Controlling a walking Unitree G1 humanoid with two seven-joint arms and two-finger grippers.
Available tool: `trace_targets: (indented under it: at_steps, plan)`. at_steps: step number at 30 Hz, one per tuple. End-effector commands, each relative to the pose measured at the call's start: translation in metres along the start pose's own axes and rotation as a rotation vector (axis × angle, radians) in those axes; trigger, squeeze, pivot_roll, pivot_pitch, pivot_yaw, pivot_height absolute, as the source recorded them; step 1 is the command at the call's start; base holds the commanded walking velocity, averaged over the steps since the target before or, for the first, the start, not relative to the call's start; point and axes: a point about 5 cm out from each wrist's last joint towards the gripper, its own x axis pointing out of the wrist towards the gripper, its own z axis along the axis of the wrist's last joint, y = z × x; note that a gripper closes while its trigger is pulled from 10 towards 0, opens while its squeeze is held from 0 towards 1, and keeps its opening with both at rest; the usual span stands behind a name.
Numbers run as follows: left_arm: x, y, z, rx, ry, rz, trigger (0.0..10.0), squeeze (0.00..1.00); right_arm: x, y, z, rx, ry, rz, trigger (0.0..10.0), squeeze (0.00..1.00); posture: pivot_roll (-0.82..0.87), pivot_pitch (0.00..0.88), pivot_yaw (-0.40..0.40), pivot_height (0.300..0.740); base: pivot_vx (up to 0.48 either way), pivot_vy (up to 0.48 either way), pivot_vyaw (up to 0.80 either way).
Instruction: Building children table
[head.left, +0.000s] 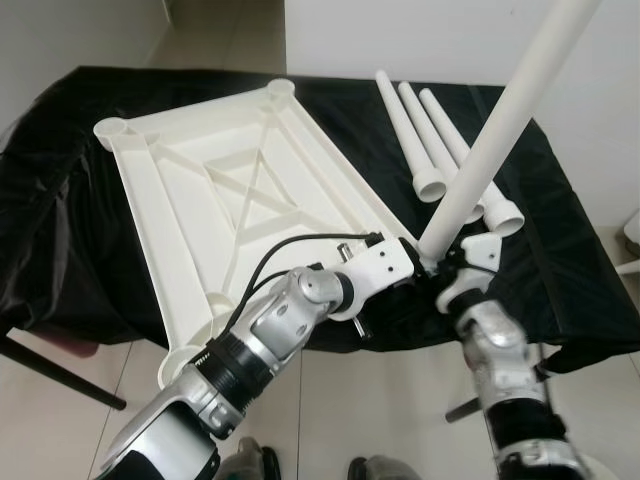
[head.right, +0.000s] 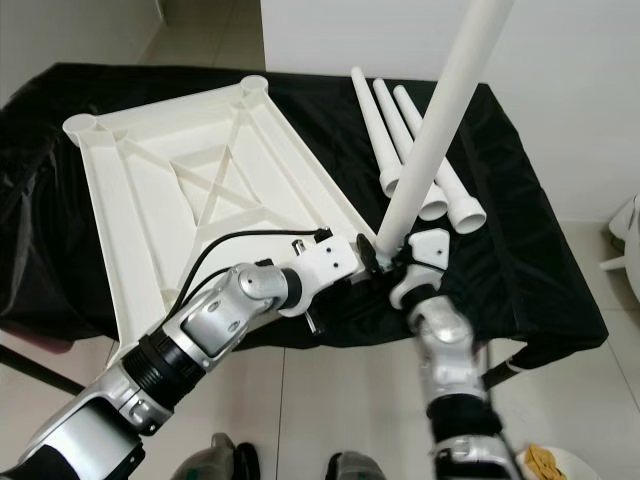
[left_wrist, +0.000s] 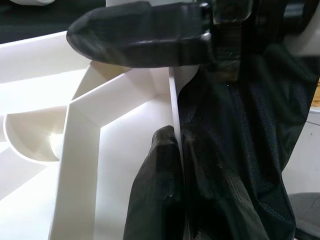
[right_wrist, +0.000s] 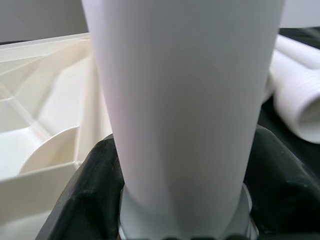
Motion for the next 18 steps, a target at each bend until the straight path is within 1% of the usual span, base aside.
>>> trace_targets:
  at_steps: [1, 2, 3, 4, 5, 6, 8, 11, 18]
  plan:
    - [0.006, -0.023, 0.008, 0.024, -0.031, -0.130, 10.0, 0.00, -0.005, -0.009, -0.011, 0.002, 0.085, -0.178, 10.0, 0.00, -0.05, 0.093, 0.005, 0.740, 0.000, 0.000, 0.00]
    - [0.006, -0.024, 0.008, 0.022, -0.031, -0.130, 10.0, 0.00, -0.006, -0.004, -0.010, 0.007, 0.086, -0.212, 10.0, 0.00, -0.05, 0.094, 0.005, 0.740, 0.000, 0.000, 0.00]
    - [0.006, -0.024, 0.008, 0.022, -0.031, -0.130, 10.0, 0.00, -0.006, -0.004, -0.010, 0.007, 0.086, -0.212, 10.0, 0.00, -0.05, 0.094, 0.005, 0.740, 0.000, 0.000, 0.00]
    - [0.006, -0.024, 0.008, 0.020, -0.031, -0.131, 10.0, 0.00, -0.007, 0.001, -0.010, 0.009, 0.092, -0.260, 10.0, 0.00, -0.05, 0.095, 0.007, 0.740, 0.000, 0.000, 0.00]
    - [0.006, -0.024, 0.008, 0.019, -0.032, -0.132, 10.0, 0.00, -0.008, 0.003, -0.010, 0.007, 0.094, -0.293, 10.0, 0.00, -0.05, 0.095, 0.007, 0.740, 0.000, 0.000, 0.00]
    - [0.006, -0.024, 0.008, 0.019, -0.032, -0.132, 10.0, 0.00, -0.008, 0.003, -0.010, 0.007, 0.094, -0.293, 10.0, 0.00, -0.05, 0.095, 0.007, 0.740, 0.000, 0.000, 0.00]
    - [0.006, -0.025, 0.008, 0.020, -0.031, -0.135, 10.0, 0.00, -0.010, 0.006, -0.012, 0.012, 0.110, -0.331, 10.0, 0.00, -0.05, 0.095, 0.009, 0.740, 0.000, 0.000, 0.00]
    - [0.006, -0.025, 0.008, 0.021, -0.032, -0.136, 10.0, 0.00, -0.010, 0.008, -0.011, 0.011, 0.115, -0.325, 10.0, 0.00, -0.05, 0.095, 0.009, 0.740, 0.000, 0.000, 0.00]
    - [0.006, -0.024, 0.009, 0.025, -0.033, -0.137, 10.0, 0.00, -0.013, 0.005, -0.008, -0.006, 0.121, -0.343, 10.0, 0.00, -0.06, 0.093, 0.013, 0.740, 0.000, 0.000, 0.00]
